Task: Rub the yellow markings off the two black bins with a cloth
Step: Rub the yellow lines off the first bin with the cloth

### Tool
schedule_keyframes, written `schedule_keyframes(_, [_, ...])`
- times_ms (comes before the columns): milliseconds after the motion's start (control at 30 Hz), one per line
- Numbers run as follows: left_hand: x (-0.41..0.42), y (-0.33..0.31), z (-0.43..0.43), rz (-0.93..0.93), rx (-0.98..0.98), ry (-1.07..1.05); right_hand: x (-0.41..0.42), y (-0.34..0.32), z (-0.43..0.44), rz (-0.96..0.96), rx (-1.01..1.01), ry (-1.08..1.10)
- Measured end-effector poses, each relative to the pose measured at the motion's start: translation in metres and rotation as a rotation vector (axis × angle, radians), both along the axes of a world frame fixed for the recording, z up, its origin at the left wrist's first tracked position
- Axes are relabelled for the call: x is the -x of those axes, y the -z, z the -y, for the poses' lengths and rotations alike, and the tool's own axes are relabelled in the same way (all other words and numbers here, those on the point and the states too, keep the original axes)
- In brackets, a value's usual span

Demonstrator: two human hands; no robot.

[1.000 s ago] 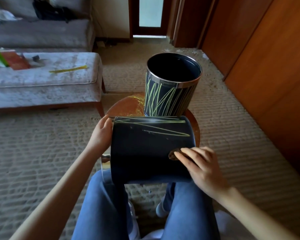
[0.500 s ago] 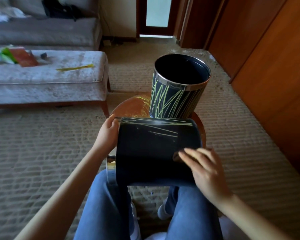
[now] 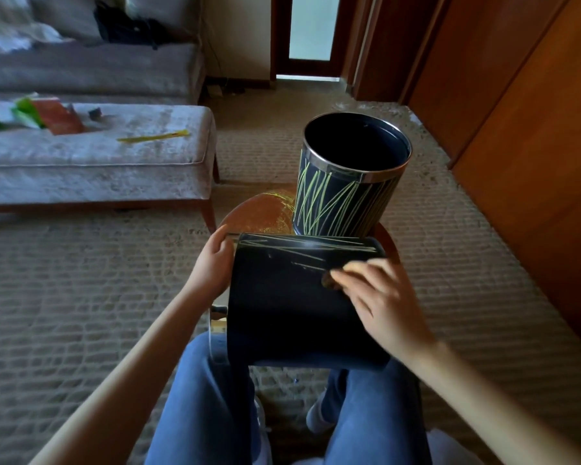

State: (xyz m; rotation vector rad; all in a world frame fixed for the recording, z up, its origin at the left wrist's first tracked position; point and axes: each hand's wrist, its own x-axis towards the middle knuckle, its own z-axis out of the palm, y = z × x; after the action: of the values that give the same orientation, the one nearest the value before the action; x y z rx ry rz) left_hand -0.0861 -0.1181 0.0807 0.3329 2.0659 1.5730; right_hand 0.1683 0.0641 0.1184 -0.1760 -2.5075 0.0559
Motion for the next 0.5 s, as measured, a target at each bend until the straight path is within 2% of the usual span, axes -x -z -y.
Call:
schedule_keyframes(167, [0.008,0.015,0.002,-0.028,0.003,0.021,-0.028,0.011,0.019,0.011,-0.155,-0.12])
schedule_keyframes(267, [0.005,0.02,0.006,-0.026,-0.018,0.034,0.01,-0.004,0.009,0.024,-0.103,-0.072])
schedule_keyframes(367, [0.003,0.022,0.009,-0.033,-0.038,0.027,0.05,-0.02,-0.001,0.129,-0.042,0.001])
schedule_keyframes(500, [0.007,0.019,0.003,-0.022,-0.031,0.027,0.038,-0.017,0.016,0.09,-0.038,0.027])
